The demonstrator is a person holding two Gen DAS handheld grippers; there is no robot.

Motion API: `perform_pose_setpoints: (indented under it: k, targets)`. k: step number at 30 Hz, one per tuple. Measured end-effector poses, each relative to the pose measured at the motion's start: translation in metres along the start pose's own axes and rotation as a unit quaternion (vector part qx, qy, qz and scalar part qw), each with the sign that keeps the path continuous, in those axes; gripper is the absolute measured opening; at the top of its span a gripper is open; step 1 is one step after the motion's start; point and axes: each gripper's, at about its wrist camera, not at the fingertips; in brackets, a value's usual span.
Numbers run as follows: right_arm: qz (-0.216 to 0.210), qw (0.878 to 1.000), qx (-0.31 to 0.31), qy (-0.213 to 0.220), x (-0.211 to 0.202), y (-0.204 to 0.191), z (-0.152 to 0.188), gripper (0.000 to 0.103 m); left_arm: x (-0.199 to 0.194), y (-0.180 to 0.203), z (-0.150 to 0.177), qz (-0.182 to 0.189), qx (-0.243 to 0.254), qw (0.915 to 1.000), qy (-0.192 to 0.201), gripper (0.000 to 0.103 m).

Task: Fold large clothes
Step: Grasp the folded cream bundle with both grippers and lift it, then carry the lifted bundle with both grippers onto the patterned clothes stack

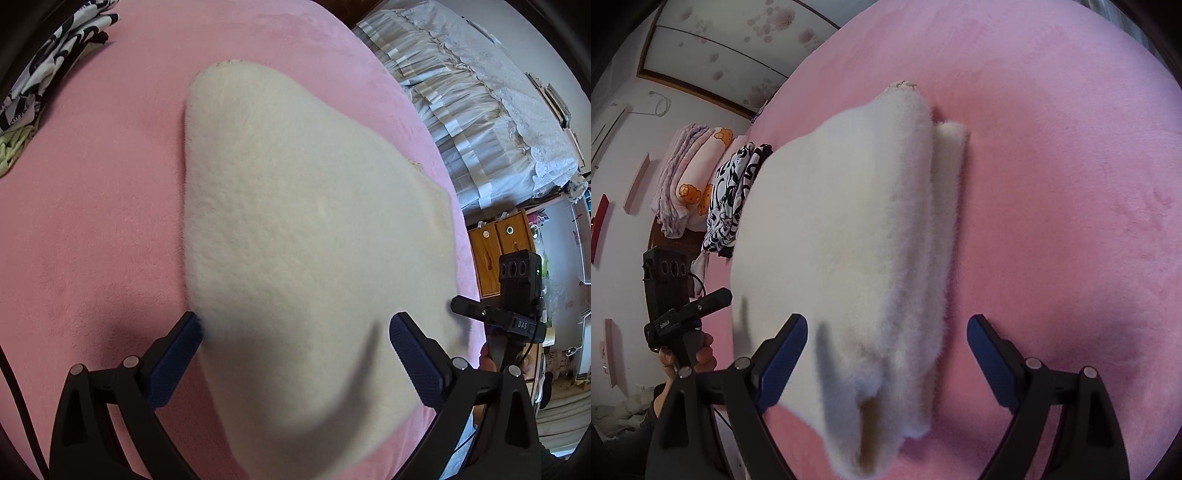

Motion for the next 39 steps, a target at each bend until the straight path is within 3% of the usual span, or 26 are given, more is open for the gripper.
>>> perform_pose_setpoints:
  k: [8,10,14,21,23,30,35,39]
  targets:
    - [-0.059,0.998,-0.011,-0.004,0.045,-0.004,-0.013,0.089,0.028,-0.02,0.0,0.022,-0.014,0.9996,-0.01,0.103]
    - [-0.065,0.998,-0.02,-0.005,0.056,-0.008,-0.017,0.096,0.035,-0.025,0.001,0.035,-0.026,0.9989,-0.015,0.103]
    - [-0.046,0.998,-0.041,-0.007,0.069,-0.02,-0.02,0.102,0.042,-0.029,0.002,0.043,-0.03,0.9986,-0.014,0.103]
    - [-0.031,0.998,-0.047,-0.003,0.069,-0.024,-0.019,0.1,0.034,-0.034,0.003,0.036,-0.026,0.9989,-0.017,0.103]
    - [-0.024,0.999,-0.049,0.002,0.068,-0.026,-0.017,0.096,0.036,-0.031,0.002,0.035,-0.029,0.9989,-0.014,0.103]
    - [-0.007,0.999,-0.046,0.015,0.056,-0.034,-0.012,0.07,0.024,-0.026,0.004,0.002,-0.019,0.9998,0.005,0.099]
    - [0.021,0.998,-0.046,0.034,0.04,-0.047,-0.009,0.049,0.005,-0.013,0.005,-0.038,0.01,0.9987,0.031,0.074]
    - [0.043,0.995,-0.068,0.056,0.022,-0.078,0.002,0.042,-0.021,0.002,0.008,-0.065,0.037,0.9958,0.052,0.066]
Point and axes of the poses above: each gripper's, at about its wrist camera, not at the fingertips, and x roughly the way its jaws point, y to its right, z to its underside, and after that the axes turned 9 degrees about y, right-handed
